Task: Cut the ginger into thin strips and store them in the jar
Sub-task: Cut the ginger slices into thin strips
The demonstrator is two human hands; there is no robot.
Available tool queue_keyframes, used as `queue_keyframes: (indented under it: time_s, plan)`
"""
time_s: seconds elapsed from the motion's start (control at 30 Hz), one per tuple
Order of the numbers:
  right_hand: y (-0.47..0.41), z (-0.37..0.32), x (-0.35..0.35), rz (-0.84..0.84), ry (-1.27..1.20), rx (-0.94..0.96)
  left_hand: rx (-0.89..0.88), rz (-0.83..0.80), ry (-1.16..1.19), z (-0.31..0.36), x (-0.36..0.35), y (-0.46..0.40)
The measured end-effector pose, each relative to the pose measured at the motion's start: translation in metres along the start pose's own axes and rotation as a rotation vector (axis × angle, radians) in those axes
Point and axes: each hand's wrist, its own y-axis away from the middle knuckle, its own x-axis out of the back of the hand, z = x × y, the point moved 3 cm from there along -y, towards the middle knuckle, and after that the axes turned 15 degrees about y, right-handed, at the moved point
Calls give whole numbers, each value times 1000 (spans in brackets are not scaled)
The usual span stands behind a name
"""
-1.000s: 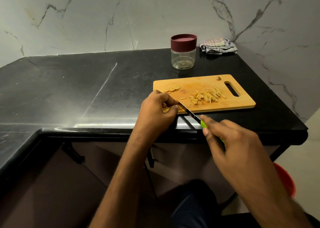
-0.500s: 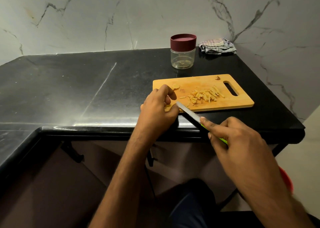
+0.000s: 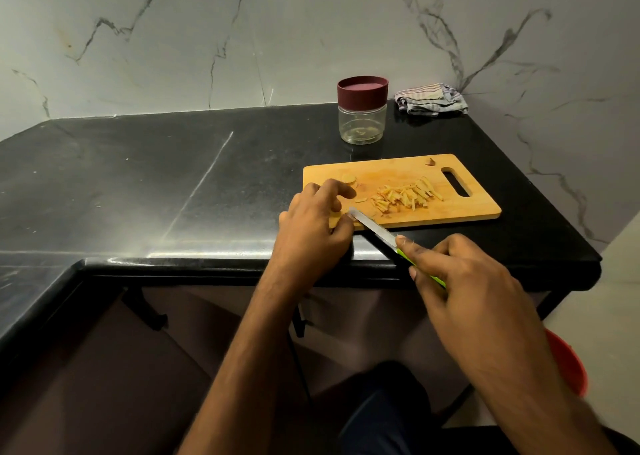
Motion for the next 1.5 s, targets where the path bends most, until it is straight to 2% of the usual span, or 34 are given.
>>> queue_keyframes:
  time_s: [0.37,0.67,0.83,1.23,1.5]
  plan:
    - [-2,-1,0,27,4,9,-4,-66,-114,-2,-4,-3]
    - [-2,-1,10,115,-116,11,19,74,96,-7,1,-2]
    - [-3,-10,5,106,-195,38,71,83,115,-5,7,-2]
    - [5,-14,3,64,-159,57,100,98,181,-8,6,-4]
    - [-4,-14,1,25,-31,49,81,97,175,-6,6,-2]
